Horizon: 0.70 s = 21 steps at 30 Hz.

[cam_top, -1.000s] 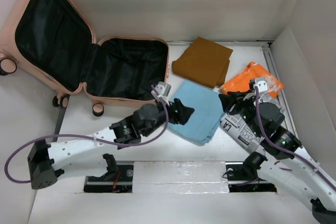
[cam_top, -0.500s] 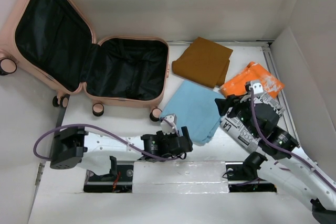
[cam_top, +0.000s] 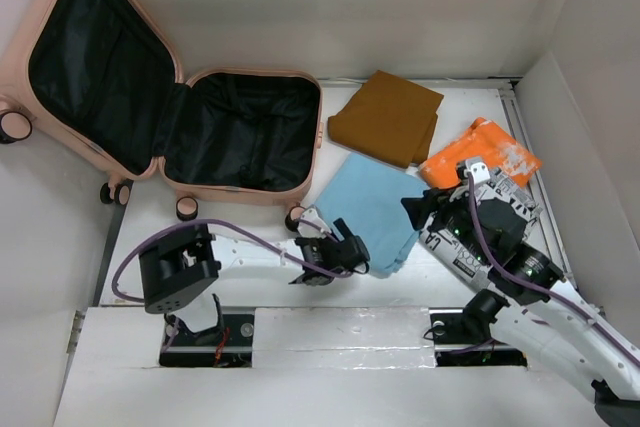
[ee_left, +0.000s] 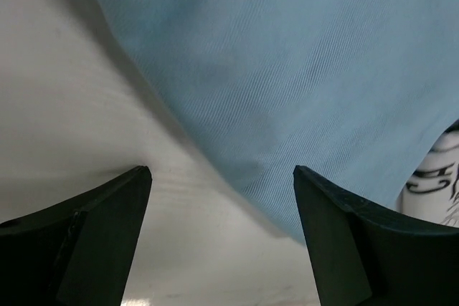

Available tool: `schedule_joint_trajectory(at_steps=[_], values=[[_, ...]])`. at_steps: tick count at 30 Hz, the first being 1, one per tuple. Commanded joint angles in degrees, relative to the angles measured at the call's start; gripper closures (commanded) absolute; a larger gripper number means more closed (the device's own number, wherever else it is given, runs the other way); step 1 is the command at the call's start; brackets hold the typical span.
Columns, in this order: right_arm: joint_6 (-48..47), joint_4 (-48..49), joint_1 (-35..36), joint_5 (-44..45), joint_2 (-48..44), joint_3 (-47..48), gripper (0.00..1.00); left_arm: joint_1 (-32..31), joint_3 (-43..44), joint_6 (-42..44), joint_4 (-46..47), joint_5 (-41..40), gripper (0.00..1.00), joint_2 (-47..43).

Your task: Pack the luggage

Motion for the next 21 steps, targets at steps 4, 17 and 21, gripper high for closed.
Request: schedule_joint_trajectory(at_steps=[4,17,21], values=[[1.0,2.1,-0.3,-1.6,-2.0,-1.0,0.34,5.4,-1.0,-4.1,4.7,1.0,0.27,3.7],[0.5,2.6,-0.3,-2.5,-4.2,-1.0,0.34,11.3,0.9,2.5,12.2,-0.1,0.76,11.0],[0.5,3.3,-0.3,-3.9,-4.2,-1.0,0.34,15.3,-4.3,8.0,21.0,2.4,1.00,9.9]])
